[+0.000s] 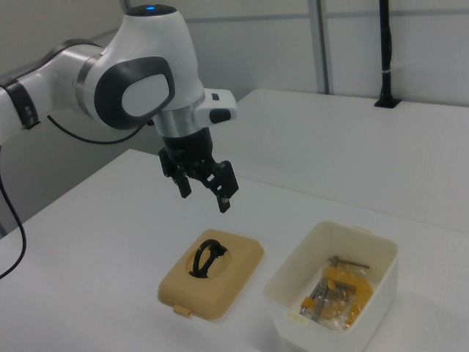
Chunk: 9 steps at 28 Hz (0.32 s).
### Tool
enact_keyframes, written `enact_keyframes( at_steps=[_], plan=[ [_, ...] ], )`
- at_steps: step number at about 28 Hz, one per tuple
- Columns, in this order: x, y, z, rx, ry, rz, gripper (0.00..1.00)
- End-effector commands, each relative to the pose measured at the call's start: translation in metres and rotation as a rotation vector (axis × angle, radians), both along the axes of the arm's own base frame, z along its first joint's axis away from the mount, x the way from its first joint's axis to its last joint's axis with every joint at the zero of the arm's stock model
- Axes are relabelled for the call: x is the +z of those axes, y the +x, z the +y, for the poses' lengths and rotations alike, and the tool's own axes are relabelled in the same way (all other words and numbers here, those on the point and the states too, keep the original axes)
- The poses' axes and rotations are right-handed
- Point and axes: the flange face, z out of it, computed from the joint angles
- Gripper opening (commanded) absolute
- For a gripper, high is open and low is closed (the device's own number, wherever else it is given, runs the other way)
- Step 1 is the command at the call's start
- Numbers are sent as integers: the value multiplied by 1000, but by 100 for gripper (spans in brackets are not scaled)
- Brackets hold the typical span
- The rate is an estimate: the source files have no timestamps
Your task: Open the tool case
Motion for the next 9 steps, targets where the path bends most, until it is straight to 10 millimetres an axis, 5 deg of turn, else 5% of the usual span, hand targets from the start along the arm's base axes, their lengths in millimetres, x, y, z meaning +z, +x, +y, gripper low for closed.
enact_keyframes(
  at_steps=[1,9],
  plan=[
    [0,1,2,16,19,9,100],
    [2,0,4,20,20,6,100]
  ],
)
